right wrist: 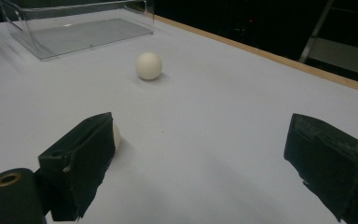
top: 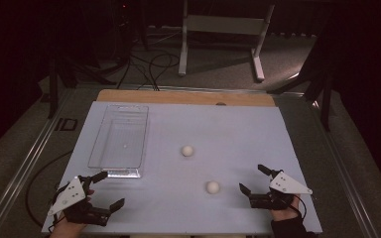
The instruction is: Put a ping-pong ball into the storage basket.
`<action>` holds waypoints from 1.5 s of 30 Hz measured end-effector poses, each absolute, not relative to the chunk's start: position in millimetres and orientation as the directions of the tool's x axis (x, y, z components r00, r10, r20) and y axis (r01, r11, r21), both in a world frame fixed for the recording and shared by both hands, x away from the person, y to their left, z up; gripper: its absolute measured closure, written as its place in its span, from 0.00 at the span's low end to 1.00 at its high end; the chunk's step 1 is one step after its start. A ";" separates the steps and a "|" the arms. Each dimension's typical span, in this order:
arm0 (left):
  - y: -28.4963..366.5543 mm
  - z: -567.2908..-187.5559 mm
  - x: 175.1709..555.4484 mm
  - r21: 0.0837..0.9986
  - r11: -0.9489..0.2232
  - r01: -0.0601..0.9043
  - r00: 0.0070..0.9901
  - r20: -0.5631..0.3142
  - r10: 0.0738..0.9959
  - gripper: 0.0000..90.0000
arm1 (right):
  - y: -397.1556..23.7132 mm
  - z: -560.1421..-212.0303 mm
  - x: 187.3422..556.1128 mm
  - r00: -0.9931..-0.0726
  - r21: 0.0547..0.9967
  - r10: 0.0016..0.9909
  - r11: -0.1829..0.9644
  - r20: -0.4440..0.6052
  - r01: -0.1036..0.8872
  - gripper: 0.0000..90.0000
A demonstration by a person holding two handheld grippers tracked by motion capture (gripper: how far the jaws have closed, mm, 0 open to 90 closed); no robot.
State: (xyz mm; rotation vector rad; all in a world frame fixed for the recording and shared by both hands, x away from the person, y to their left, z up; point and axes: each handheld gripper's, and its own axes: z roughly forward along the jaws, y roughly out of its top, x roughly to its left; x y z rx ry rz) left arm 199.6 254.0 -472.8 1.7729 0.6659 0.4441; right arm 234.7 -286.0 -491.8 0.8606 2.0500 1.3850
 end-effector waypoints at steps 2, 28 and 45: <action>254.5 -467.9 200.9 0.954 -0.204 0.221 0.779 -0.047 0.625 0.00 | -286.2 -491.7 234.7 -0.665 0.936 0.744 0.276 -0.066 0.217 0.10; 217.9 -415.7 216.3 0.881 -0.406 0.240 0.862 -0.001 0.507 0.00 | -286.2 -491.8 235.9 -0.674 0.937 0.736 0.275 -0.060 0.217 0.10; 190.8 -406.7 228.1 0.795 -0.556 0.241 0.913 0.008 0.408 0.00 | -286.5 -490.3 234.9 -0.678 0.942 0.733 0.260 -0.051 0.210 0.10</action>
